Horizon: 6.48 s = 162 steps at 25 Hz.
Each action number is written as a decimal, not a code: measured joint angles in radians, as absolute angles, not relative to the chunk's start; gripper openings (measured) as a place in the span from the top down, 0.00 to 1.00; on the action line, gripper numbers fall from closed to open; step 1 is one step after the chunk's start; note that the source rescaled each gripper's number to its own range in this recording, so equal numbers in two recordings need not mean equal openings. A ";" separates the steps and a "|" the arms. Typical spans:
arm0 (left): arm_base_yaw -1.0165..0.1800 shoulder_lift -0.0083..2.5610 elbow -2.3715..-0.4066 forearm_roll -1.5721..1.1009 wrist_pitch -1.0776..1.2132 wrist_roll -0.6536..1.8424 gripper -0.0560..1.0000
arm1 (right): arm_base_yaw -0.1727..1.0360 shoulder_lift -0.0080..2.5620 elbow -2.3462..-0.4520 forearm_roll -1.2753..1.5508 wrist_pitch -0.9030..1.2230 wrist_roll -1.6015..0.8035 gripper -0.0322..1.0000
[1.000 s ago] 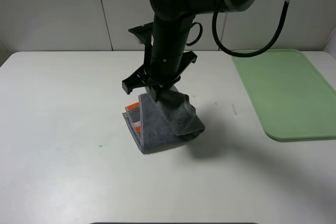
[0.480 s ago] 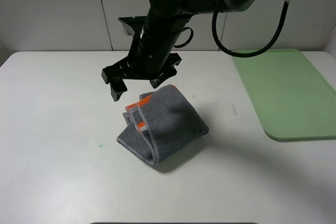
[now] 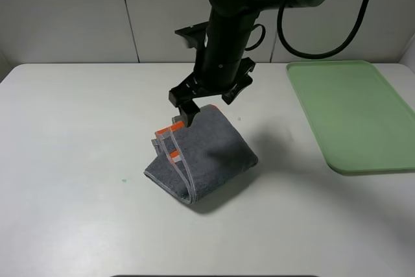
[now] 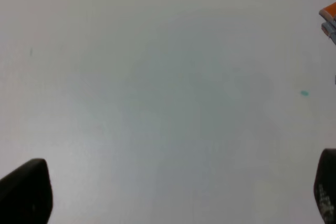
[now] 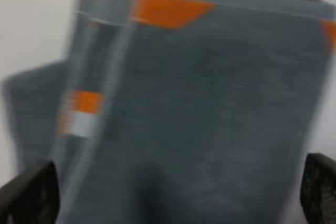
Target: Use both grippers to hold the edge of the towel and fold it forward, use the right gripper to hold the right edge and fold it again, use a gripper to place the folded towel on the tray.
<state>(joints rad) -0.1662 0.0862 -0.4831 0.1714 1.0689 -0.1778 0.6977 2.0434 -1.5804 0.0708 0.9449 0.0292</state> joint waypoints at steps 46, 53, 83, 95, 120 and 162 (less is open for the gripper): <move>-0.166 0.086 -0.483 0.171 1.069 -0.178 0.00 | 0.641 2.272 -1.703 0.012 1.018 -0.042 0.86; -0.166 0.086 -0.483 0.171 1.069 -0.178 0.00 | 0.641 2.270 -1.808 0.009 1.106 -0.045 0.86; -0.166 0.086 -0.483 0.174 1.070 -0.178 0.00 | 0.148 2.218 -1.825 -0.046 1.151 -0.131 0.86; -0.166 0.086 -0.483 0.174 1.070 -0.178 0.00 | -0.094 2.218 -1.825 0.000 1.088 -0.210 0.86; -0.166 0.086 -0.483 0.174 1.070 -0.178 0.00 | -0.151 2.218 -1.825 -0.033 1.026 -0.152 0.01; -0.166 0.086 -0.483 0.173 1.069 -0.178 0.00 | 0.105 0.745 -0.828 0.018 1.217 0.069 0.00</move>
